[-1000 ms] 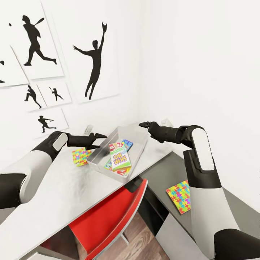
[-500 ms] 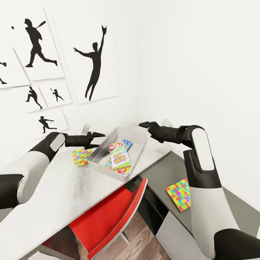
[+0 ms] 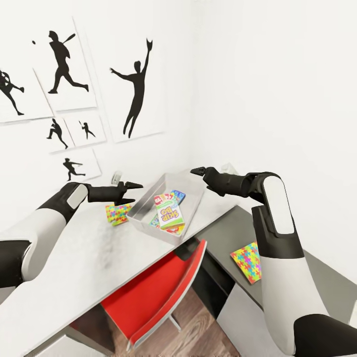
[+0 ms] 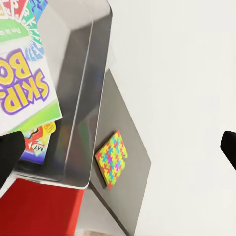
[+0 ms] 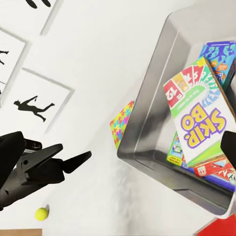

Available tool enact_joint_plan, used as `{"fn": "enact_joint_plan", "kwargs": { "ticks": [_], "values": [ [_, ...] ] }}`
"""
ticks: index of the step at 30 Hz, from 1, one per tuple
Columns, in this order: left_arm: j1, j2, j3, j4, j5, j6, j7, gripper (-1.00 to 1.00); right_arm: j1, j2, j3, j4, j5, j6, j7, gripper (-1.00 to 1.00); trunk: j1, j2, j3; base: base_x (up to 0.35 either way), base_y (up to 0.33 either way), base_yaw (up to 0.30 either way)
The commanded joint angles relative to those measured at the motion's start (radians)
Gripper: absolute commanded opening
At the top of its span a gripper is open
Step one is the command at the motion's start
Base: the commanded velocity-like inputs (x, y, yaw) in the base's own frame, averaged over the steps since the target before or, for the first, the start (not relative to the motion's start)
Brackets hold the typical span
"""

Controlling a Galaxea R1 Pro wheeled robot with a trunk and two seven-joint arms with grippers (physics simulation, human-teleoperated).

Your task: Put all the toys in the child's room - the three board games (two on the bed and one on the table), the two jigsaw puzzles on the table, and the tennis ball on the table - inside the toy box on the table in the child's room.

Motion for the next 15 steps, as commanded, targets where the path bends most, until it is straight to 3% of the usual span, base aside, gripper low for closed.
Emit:
{"fn": "enact_joint_plan", "kwargs": {
  "ticks": [1,15],
  "values": [
    [-0.001,0.002,-0.008,0.0,0.004,0.002,-0.004,1.0,-0.001,0.0,0.0,-0.001,-0.009,0.002,-0.011,1.0,0.0,-0.002,-0.002,-0.087,0.003,-0.063],
    [-0.001,0.004,-0.007,0.0,0.002,0.0,-0.004,1.0,-0.001,0.001,0.0,0.0,-0.009,0.002,-0.011,1.0,0.0,-0.002,0.004,-0.039,0.032,-0.23]
  ]
}}
